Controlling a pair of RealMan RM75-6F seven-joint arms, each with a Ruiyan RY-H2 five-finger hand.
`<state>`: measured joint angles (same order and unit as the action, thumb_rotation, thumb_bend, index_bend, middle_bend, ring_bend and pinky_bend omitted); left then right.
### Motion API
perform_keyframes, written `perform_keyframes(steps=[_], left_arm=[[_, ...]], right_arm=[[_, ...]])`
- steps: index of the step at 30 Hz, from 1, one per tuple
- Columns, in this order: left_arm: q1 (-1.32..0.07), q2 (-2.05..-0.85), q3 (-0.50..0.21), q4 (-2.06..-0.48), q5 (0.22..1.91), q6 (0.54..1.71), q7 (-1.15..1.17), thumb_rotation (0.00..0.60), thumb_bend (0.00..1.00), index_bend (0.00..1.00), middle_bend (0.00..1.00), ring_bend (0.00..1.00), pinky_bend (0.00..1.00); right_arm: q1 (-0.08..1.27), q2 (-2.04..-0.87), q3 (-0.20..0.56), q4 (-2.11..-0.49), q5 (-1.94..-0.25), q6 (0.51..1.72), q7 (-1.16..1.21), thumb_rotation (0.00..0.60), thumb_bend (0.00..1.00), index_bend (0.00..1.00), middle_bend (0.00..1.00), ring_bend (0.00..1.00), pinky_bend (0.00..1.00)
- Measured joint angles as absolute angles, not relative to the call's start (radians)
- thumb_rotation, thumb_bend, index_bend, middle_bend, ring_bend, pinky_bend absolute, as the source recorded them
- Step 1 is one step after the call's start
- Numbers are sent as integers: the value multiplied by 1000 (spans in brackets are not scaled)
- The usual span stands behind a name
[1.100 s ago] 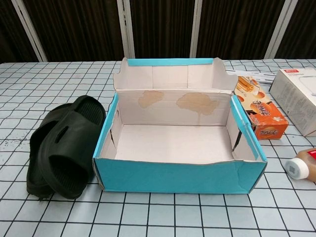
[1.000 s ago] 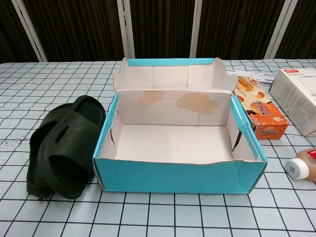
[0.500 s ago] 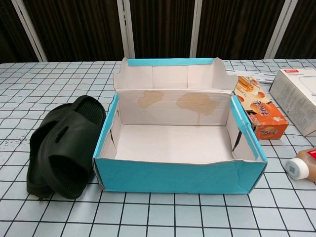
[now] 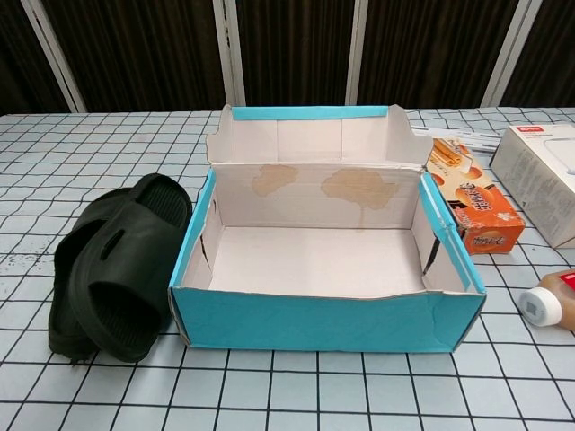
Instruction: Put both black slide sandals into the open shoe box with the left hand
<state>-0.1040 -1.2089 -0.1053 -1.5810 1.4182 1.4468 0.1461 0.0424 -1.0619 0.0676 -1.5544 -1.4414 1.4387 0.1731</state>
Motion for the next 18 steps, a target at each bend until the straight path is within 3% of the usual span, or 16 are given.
perform_keyframes(steps=[10,18], left_arm=[[-285,-1164,-142,-1758,1246,1136,294,600,200,0,103,18,109],[-408,-1266,-169,-1734,1093,1051,438,600,191,21,122,18,109]], right_arm=[[45,-1063,70,-1547,-1438,1432,182,600,233,237,250,260,213],[40,-1059,73,-1541,-1434,1438,199,600,234,237,250,260,213]])
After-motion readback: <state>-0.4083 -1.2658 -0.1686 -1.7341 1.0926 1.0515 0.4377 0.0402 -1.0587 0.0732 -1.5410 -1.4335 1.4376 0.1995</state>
